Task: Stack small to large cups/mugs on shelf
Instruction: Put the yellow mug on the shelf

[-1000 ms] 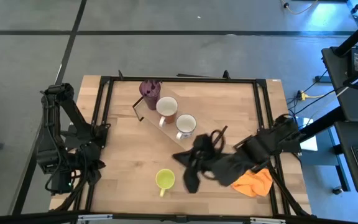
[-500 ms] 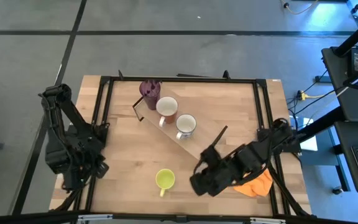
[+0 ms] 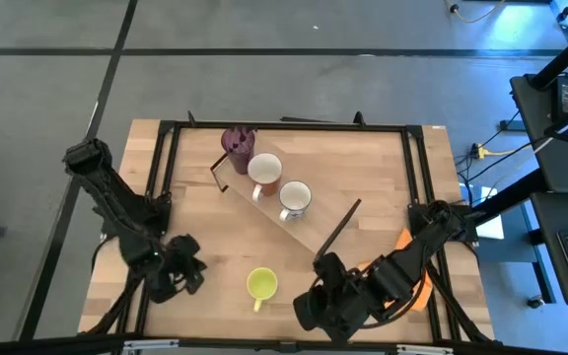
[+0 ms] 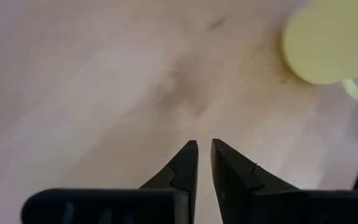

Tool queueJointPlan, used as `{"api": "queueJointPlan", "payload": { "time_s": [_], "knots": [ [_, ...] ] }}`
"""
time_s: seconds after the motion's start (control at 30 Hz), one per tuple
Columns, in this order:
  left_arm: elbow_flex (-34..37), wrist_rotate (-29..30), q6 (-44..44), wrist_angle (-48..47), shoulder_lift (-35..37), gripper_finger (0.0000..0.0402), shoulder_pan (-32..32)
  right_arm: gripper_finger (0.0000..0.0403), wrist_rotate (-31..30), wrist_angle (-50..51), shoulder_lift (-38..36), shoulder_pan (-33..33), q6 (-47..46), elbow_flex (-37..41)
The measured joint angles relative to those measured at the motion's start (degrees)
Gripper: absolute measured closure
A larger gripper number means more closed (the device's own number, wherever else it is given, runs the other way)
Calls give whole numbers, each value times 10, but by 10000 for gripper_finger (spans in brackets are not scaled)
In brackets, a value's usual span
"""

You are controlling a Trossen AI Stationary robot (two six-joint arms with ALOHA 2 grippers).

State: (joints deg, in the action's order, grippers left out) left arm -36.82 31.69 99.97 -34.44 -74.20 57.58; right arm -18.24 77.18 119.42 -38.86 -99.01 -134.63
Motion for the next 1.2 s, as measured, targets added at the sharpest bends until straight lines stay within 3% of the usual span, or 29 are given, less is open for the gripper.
{"api": "queueJointPlan", "payload": {
  "time_s": [0.17,0.37,0.53,0.97,1.2],
  "knots": [
    [36,-13,-162,200,-37,363,-48,385,-24,-2,0,-12,-42,0],
    [37,0,-266,285,-98,371,-85,389,-60,-2,0,-20,-61,0],
    [37,-6,-407,448,-163,398,-108,389,-64,-1,0,-19,-62,0],
    [35,-56,-495,695,-288,397,-187,389,-77,8,0,-18,-77,0],
    [-15,-112,-562,728,-325,398,-207,389,-77,10,0,-18,-86,0]
  ]
}}
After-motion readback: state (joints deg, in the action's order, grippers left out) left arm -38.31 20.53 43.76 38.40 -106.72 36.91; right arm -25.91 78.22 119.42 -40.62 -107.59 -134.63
